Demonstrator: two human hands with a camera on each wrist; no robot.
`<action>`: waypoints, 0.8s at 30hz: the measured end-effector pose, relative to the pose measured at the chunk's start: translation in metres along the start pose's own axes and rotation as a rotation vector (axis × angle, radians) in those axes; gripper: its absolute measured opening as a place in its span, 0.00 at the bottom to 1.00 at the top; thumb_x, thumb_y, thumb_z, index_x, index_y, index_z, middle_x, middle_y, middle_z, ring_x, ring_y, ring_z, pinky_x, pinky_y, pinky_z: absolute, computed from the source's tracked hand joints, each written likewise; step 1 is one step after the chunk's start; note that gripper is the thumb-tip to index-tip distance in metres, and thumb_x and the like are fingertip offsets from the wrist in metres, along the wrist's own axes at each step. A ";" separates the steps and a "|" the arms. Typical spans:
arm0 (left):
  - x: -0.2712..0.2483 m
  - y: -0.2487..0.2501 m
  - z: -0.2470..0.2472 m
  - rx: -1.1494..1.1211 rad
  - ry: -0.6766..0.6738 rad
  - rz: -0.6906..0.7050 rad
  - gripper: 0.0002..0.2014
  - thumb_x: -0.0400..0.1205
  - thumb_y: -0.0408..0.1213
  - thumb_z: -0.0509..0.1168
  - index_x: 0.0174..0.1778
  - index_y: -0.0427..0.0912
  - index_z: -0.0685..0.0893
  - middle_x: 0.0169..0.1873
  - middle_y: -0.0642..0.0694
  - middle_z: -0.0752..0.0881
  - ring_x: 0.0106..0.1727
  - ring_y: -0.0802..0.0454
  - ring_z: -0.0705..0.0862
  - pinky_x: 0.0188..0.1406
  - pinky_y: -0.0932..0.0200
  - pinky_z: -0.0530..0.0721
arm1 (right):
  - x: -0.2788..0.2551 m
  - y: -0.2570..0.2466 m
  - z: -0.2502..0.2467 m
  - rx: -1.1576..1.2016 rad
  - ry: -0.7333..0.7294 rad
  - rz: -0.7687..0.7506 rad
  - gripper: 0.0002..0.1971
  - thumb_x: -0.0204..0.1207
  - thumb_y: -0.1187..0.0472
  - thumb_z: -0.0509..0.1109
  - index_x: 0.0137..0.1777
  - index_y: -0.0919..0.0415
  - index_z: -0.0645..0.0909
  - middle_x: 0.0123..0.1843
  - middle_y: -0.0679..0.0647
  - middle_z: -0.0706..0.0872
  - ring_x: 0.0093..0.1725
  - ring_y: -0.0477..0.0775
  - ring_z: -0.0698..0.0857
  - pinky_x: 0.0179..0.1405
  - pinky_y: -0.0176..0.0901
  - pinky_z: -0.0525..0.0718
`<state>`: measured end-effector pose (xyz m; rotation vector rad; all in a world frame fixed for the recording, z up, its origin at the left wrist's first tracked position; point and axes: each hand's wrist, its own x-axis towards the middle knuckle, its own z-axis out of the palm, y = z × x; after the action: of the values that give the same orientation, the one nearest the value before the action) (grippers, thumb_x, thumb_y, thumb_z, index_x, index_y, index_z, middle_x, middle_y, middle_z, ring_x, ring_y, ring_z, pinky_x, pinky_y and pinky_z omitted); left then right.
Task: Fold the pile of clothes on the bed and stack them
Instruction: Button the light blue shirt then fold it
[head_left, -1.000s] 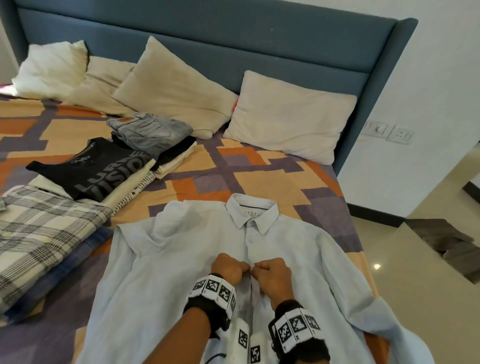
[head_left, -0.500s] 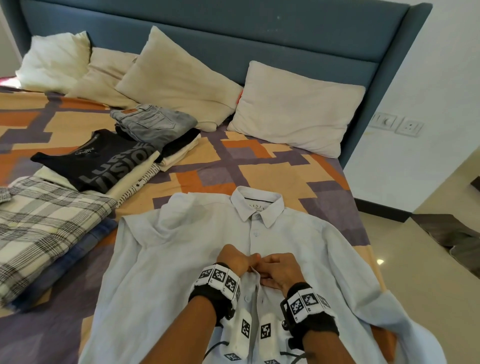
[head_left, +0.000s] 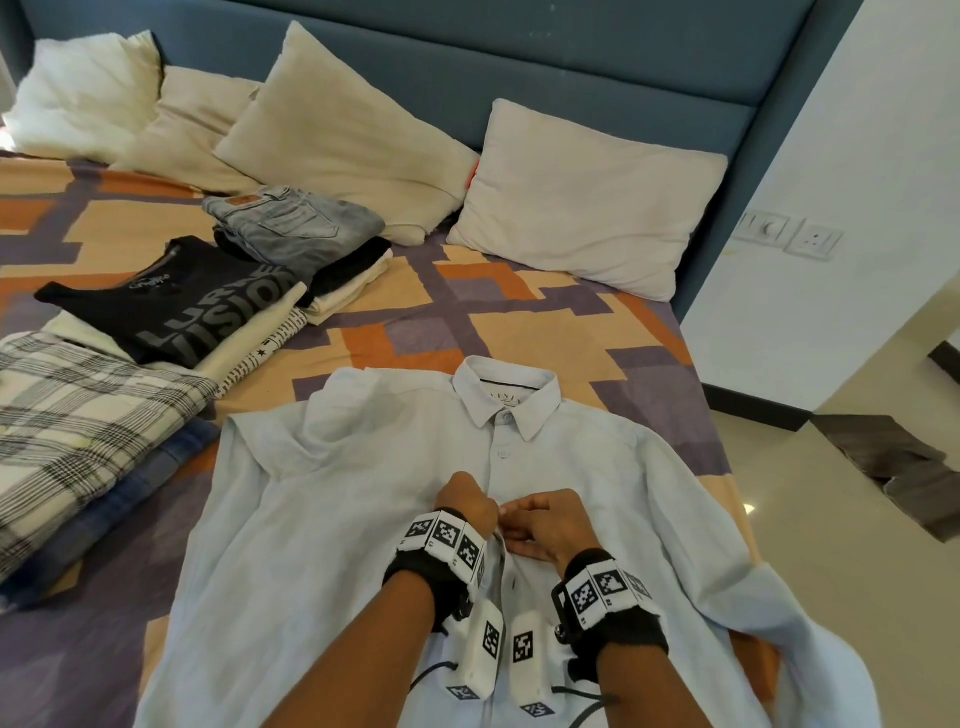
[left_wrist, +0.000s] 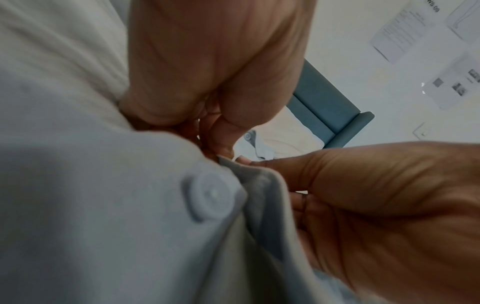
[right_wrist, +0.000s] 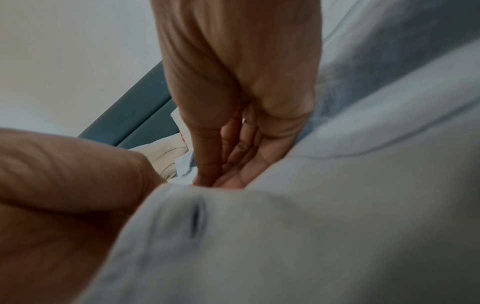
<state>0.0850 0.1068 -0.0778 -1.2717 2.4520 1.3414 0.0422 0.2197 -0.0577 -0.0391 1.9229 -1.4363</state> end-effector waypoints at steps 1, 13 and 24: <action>-0.001 0.001 -0.001 0.010 -0.006 0.006 0.05 0.81 0.33 0.62 0.48 0.34 0.80 0.58 0.34 0.85 0.59 0.38 0.85 0.53 0.53 0.82 | 0.000 -0.002 0.001 -0.023 -0.001 0.002 0.04 0.72 0.77 0.75 0.46 0.78 0.85 0.38 0.66 0.89 0.31 0.55 0.89 0.29 0.42 0.88; -0.009 0.003 -0.009 0.103 0.030 -0.016 0.19 0.86 0.37 0.56 0.28 0.43 0.63 0.61 0.35 0.85 0.64 0.39 0.83 0.57 0.54 0.79 | 0.024 0.005 0.012 -0.700 0.029 -0.199 0.12 0.75 0.58 0.62 0.48 0.64 0.84 0.50 0.61 0.88 0.51 0.65 0.88 0.52 0.58 0.89; -0.013 -0.007 -0.002 0.083 0.049 0.038 0.16 0.81 0.39 0.66 0.62 0.33 0.77 0.60 0.36 0.83 0.60 0.38 0.83 0.47 0.57 0.76 | 0.007 0.004 0.005 -0.374 0.025 -0.080 0.09 0.75 0.73 0.70 0.37 0.59 0.83 0.37 0.54 0.86 0.38 0.54 0.85 0.48 0.57 0.91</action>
<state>0.0986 0.1112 -0.0755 -1.2593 2.5480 1.2168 0.0416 0.2145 -0.0650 -0.2753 2.2080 -1.1122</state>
